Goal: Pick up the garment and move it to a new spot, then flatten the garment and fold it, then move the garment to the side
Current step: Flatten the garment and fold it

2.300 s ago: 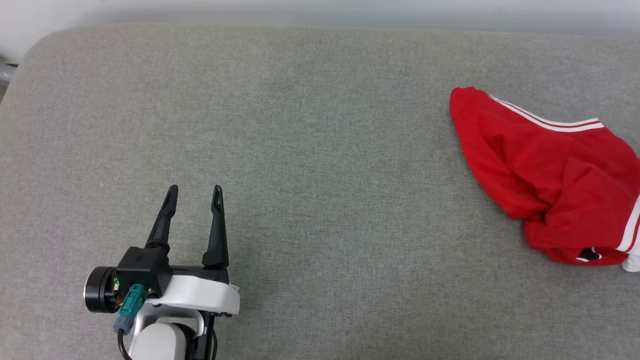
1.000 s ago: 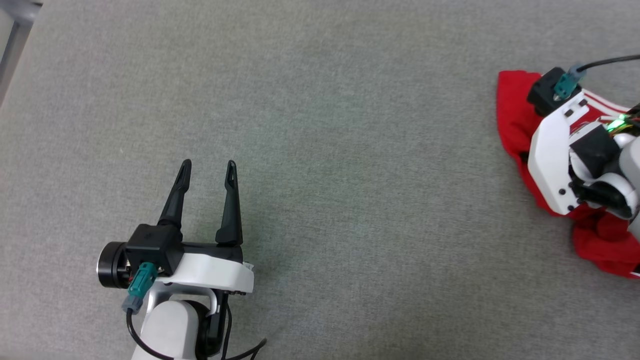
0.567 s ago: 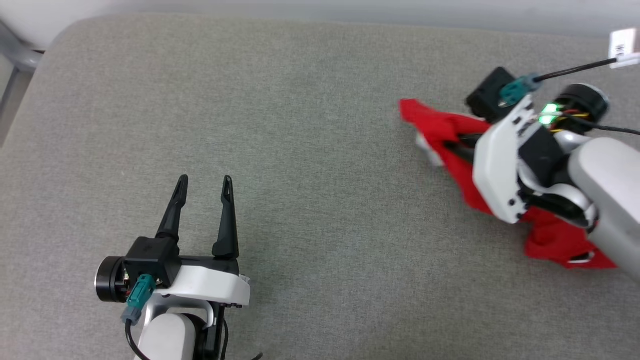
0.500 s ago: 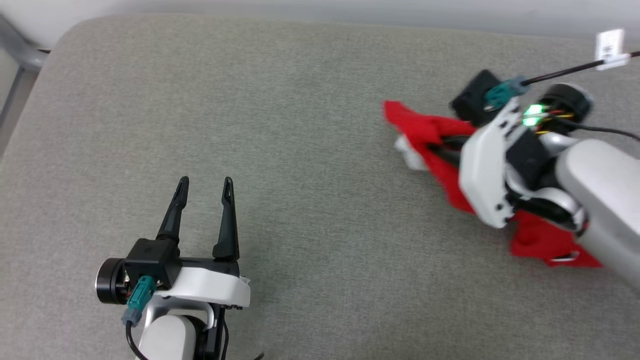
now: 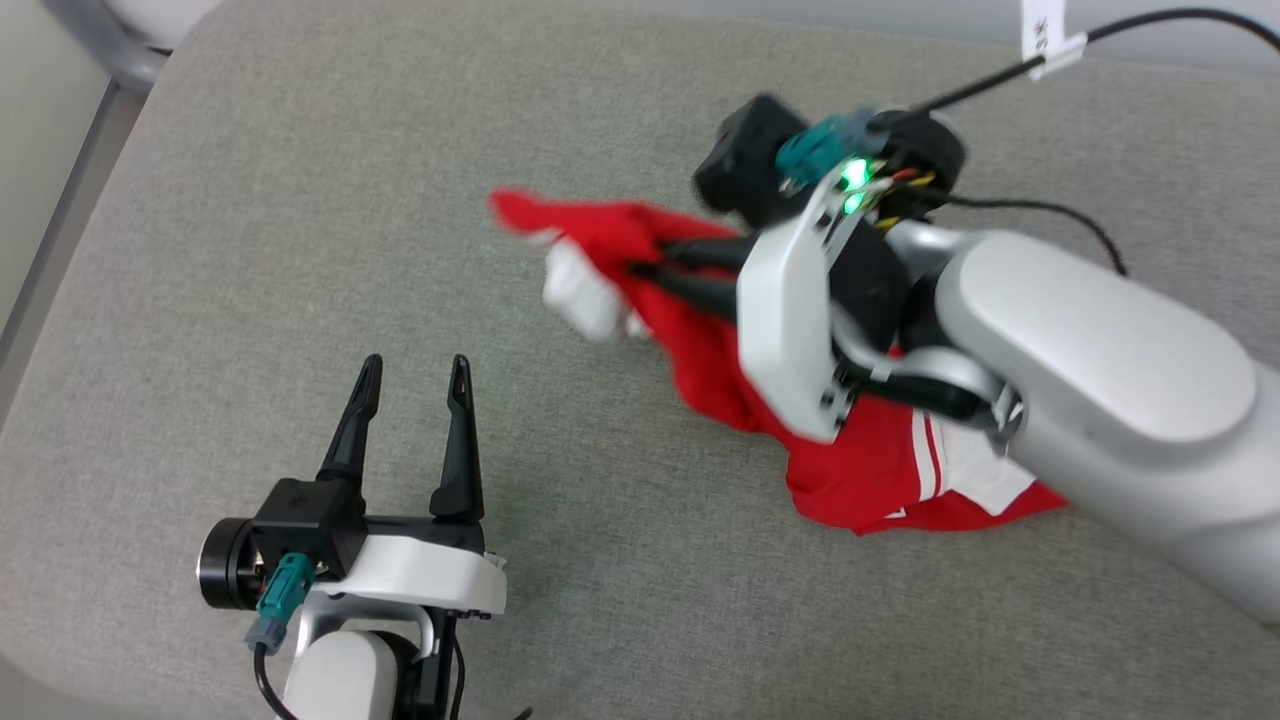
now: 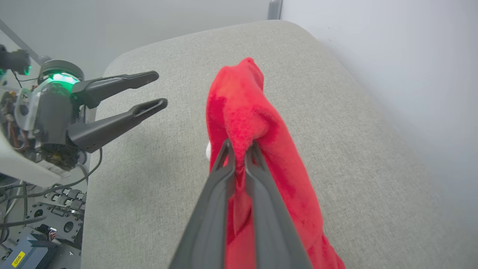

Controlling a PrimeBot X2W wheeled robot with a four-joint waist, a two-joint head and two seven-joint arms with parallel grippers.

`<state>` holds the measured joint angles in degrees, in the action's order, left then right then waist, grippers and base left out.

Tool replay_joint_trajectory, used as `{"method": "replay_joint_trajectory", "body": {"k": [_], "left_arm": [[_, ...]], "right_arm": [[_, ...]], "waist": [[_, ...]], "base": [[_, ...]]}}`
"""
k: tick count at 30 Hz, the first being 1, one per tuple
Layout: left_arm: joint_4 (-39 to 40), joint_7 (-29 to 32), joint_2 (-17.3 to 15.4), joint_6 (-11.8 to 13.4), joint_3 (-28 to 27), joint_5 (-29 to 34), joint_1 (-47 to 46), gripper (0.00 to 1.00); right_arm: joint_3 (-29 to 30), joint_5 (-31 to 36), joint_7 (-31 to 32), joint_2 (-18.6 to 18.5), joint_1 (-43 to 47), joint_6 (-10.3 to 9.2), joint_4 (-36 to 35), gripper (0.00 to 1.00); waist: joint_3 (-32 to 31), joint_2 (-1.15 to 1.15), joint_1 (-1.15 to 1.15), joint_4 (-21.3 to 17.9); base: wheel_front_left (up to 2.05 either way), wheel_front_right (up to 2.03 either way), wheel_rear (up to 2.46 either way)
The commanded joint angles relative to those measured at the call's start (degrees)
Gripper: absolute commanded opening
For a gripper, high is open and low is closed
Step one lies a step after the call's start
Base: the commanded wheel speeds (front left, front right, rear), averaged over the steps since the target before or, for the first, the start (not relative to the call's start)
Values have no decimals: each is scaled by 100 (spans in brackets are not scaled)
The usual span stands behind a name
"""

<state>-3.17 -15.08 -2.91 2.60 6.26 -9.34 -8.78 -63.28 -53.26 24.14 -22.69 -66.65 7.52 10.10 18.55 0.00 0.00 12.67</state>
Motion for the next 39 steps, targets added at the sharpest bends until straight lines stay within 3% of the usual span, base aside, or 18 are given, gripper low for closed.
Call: {"method": "replay_joint_trajectory", "body": {"k": [1, 12, 16, 20, 21, 22, 23, 31, 35, 39], "left_arm": [[27, -13, 4, 34, 12, -22, -74, 100], [-15, -13, 4, 97, 170, -147, -245, 100], [-50, -13, 3, 122, 231, -173, -327, 100], [-88, -13, 3, 126, 229, -138, -323, 100], [-96, -13, 3, 123, 214, -124, -319, 100], [-100, -13, 3, 123, 198, -102, -306, 100], [-96, -13, 4, 106, 151, -51, -220, 100], [26, -13, 4, 82, -58, 131, 91, 100], [87, -13, 4, 47, -113, 195, 211, 100], [129, -13, 4, 27, -97, 208, 248, 100]], "right_arm": [[-4, 33, -96, 30, -88, -6, 300, 0], [-221, 30, -346, 190, -82, -5, 3069, 0], [-350, -59, -459, 332, 98, -5, 3674, 0], [-492, -67, -841, 403, 171, -4, 3823, 0], [-472, -64, -1065, 395, 152, -4, 3815, 40], [-467, -71, -1268, 383, 153, -5, 3785, 100], [-373, -20, -2025, 255, 182, -7, 3694, 100], [-11, 163, -3392, -291, 525, -7, 3270, 100], [237, 374, -3460, -665, 431, -6, 2982, 100], [327, 540, -2922, -1116, 214, -6, 2600, 100]], "waist": [[74, 0, 0, 70], [454, 0, 0, 227], [501, 0, 0, 225], [422, 0, 0, 143], [380, 0, 0, 118], [334, 0, 0, 95], [159, 0, 0, 18], [-277, 0, 0, -272], [-368, 0, 0, -403], [-370, 0, 0, -455]], "base": [[0, 0, 0], [0, 0, 0], [0, 0, 0], [0, 0, 0], [0, 0, 0], [0, 0, 0], [0, 0, 0], [0, 0, 0], [0, 0, 0], [0, 0, 0]]}}
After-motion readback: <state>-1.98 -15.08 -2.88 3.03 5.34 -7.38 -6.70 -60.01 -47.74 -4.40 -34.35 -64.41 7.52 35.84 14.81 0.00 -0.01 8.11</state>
